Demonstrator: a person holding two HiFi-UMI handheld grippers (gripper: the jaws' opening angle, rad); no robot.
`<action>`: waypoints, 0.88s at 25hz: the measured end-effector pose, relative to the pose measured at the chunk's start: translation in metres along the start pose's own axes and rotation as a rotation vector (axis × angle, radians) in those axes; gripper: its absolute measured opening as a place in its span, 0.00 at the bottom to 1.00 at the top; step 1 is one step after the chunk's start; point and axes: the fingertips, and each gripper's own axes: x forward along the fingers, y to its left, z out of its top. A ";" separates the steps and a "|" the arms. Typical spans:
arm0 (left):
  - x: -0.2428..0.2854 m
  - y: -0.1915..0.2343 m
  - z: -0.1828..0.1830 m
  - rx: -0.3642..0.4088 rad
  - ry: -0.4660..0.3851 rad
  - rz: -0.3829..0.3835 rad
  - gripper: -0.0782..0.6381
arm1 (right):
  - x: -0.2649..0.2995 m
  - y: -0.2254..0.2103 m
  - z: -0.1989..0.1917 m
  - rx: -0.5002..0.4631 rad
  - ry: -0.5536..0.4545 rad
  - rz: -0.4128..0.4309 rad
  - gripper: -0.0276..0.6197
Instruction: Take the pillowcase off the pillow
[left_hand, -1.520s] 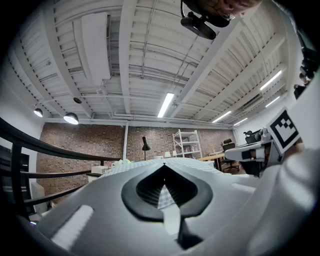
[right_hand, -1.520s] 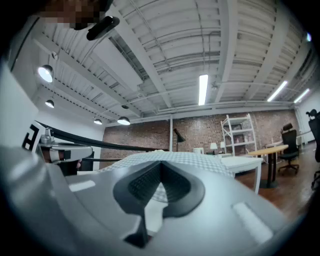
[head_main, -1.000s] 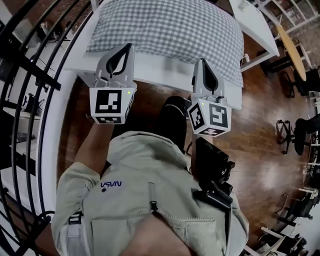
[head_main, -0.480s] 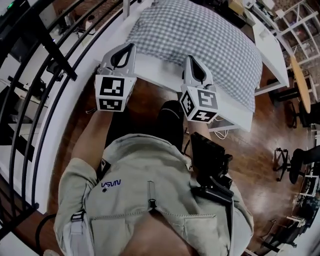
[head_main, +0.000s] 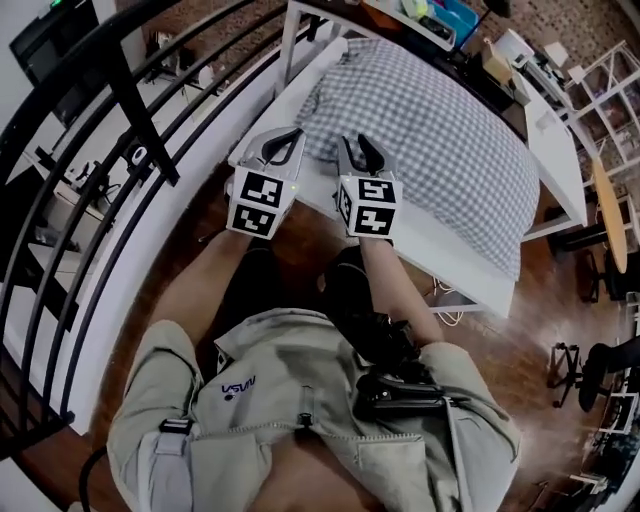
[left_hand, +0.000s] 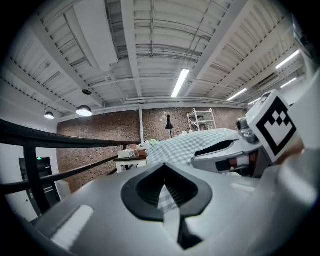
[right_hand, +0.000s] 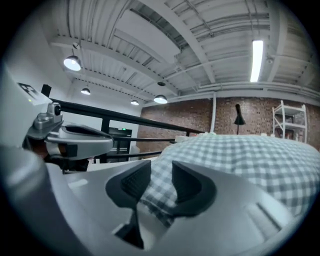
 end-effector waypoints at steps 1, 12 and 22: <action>-0.001 0.006 -0.007 -0.018 0.007 0.011 0.11 | 0.006 0.007 -0.003 -0.020 0.017 0.012 0.27; 0.010 0.032 -0.022 -0.033 0.033 0.040 0.11 | 0.012 0.026 -0.014 -0.209 0.126 0.049 0.06; 0.018 -0.008 -0.012 0.011 0.076 -0.165 0.12 | -0.073 -0.003 -0.015 -0.102 0.098 0.038 0.05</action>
